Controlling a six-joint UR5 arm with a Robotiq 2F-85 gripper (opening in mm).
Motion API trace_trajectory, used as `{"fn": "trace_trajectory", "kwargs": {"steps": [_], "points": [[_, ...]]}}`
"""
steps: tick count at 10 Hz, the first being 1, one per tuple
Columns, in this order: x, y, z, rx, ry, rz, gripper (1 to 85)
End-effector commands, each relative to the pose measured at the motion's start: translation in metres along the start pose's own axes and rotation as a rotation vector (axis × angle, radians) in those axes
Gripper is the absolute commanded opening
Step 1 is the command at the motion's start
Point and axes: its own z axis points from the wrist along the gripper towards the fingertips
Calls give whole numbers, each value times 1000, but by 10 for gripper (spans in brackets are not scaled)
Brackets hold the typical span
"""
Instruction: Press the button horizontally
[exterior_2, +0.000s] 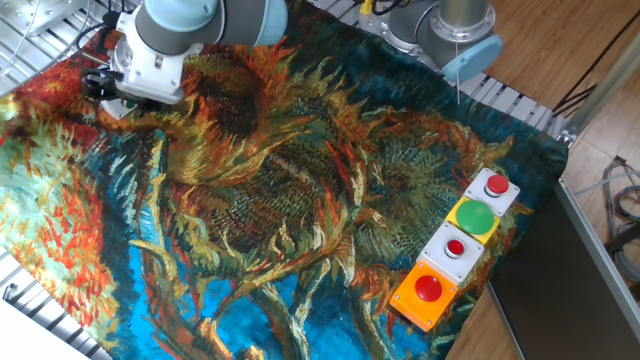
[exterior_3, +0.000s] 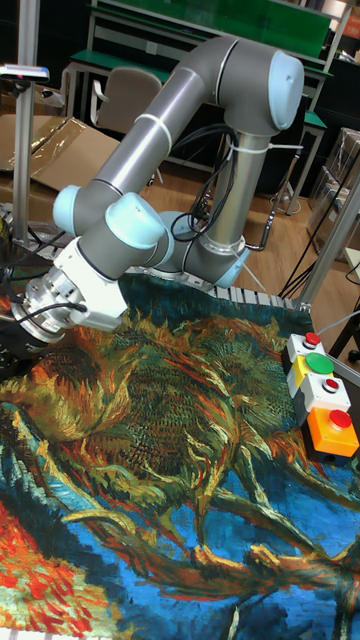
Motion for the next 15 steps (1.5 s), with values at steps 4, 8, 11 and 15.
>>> {"fn": "trace_trajectory", "kwargs": {"steps": [4, 8, 11, 15], "points": [[-3, 1, 5, 5, -17, 18, 690], [14, -9, 19, 44, 0, -8, 693], [5, 3, 18, -2, -32, 12, 703], [15, -10, 19, 36, -4, -17, 703]]}}
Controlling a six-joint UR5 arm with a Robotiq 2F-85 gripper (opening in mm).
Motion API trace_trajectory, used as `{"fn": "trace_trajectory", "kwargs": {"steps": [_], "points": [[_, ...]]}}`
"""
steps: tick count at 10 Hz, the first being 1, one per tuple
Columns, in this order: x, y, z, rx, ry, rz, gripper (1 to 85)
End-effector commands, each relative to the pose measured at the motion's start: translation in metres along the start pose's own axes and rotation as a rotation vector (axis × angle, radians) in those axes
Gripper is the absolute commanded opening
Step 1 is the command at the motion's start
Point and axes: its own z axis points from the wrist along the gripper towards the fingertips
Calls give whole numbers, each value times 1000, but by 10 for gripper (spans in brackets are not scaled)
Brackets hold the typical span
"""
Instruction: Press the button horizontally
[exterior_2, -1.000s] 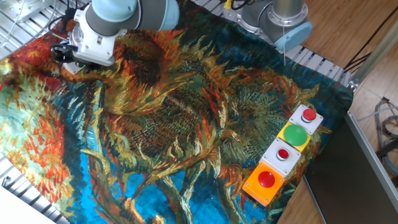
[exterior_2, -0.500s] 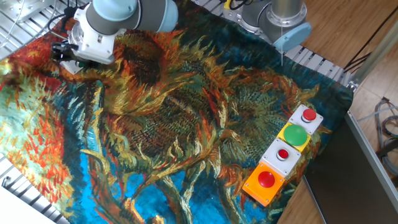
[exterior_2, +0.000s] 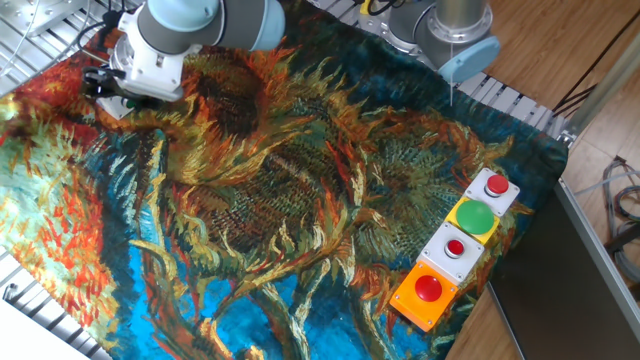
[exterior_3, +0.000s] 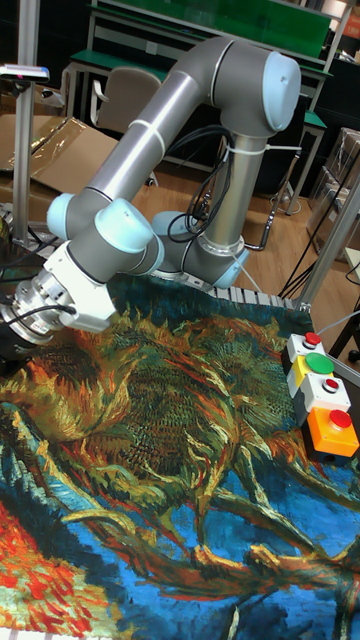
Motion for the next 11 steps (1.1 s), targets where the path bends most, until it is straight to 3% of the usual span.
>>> {"fn": "trace_trajectory", "kwargs": {"steps": [1, 11], "points": [[3, -2, 3, -2, -3, 4, 703], [3, -13, 3, 26, -1, -22, 683]]}}
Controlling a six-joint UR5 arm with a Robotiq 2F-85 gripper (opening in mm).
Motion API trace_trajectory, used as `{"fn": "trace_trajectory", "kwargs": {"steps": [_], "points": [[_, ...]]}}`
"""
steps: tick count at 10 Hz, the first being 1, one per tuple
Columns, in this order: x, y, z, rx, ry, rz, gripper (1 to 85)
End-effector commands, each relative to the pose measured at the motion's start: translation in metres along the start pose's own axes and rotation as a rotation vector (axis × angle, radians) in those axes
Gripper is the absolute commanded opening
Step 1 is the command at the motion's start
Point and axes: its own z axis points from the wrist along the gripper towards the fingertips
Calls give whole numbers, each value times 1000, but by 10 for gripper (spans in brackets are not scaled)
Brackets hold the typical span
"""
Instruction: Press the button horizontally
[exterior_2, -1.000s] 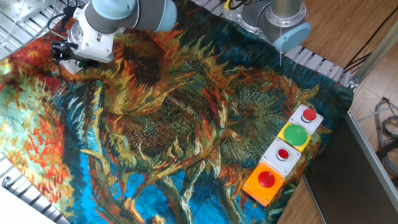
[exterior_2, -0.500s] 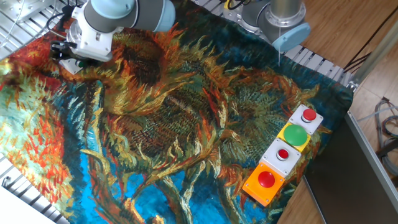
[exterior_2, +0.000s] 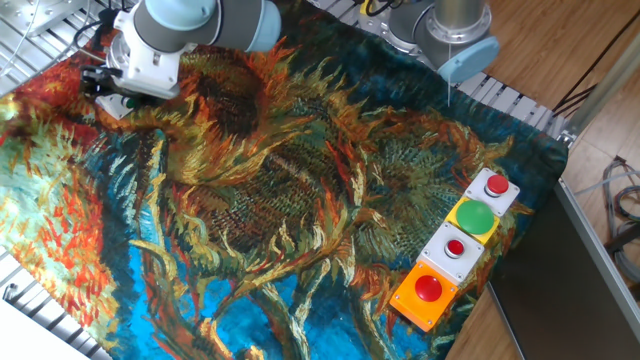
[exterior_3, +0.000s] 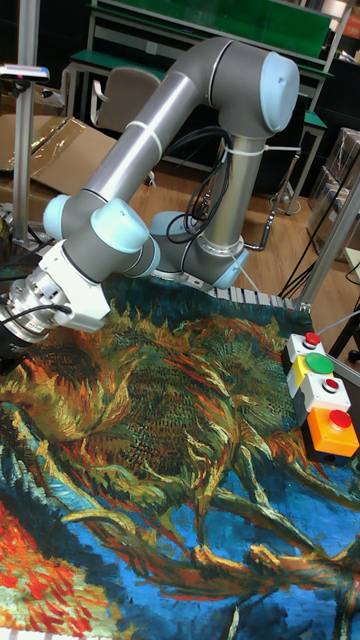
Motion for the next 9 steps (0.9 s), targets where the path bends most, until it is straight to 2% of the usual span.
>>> {"fn": "trace_trajectory", "kwargs": {"steps": [1, 4, 9], "points": [[-3, 0, 0, -5, -11, 3, 683], [-8, 0, -3, -6, -14, -5, 687], [-4, 0, 1, -5, -18, -11, 687]]}}
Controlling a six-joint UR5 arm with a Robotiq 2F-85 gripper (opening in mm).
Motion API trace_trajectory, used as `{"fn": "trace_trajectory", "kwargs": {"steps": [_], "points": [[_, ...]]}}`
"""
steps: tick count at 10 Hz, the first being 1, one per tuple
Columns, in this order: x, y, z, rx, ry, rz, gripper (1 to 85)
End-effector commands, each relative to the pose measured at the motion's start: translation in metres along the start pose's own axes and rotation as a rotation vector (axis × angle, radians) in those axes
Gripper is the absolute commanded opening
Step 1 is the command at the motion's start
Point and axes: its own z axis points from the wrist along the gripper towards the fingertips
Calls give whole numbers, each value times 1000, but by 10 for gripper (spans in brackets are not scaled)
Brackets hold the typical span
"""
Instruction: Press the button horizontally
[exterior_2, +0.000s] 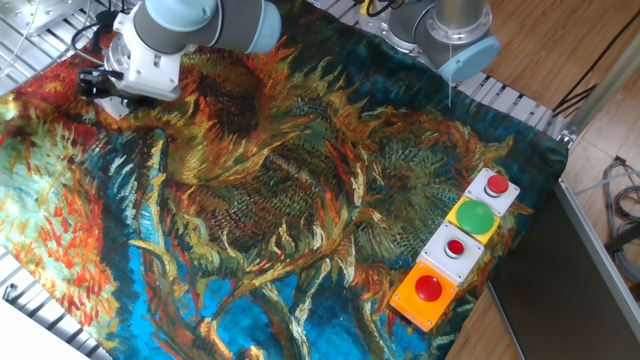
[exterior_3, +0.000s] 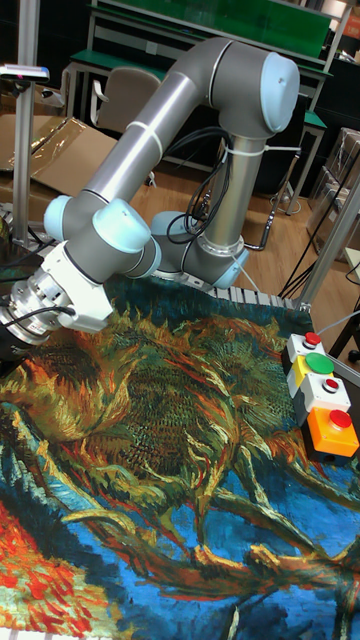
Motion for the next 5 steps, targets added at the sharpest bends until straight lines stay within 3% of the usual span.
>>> {"fn": "trace_trajectory", "kwargs": {"steps": [1, 5], "points": [[3, 1, 2, -5, -1, 6, 687], [11, -8, 3, 7, 12, 2, 673]]}}
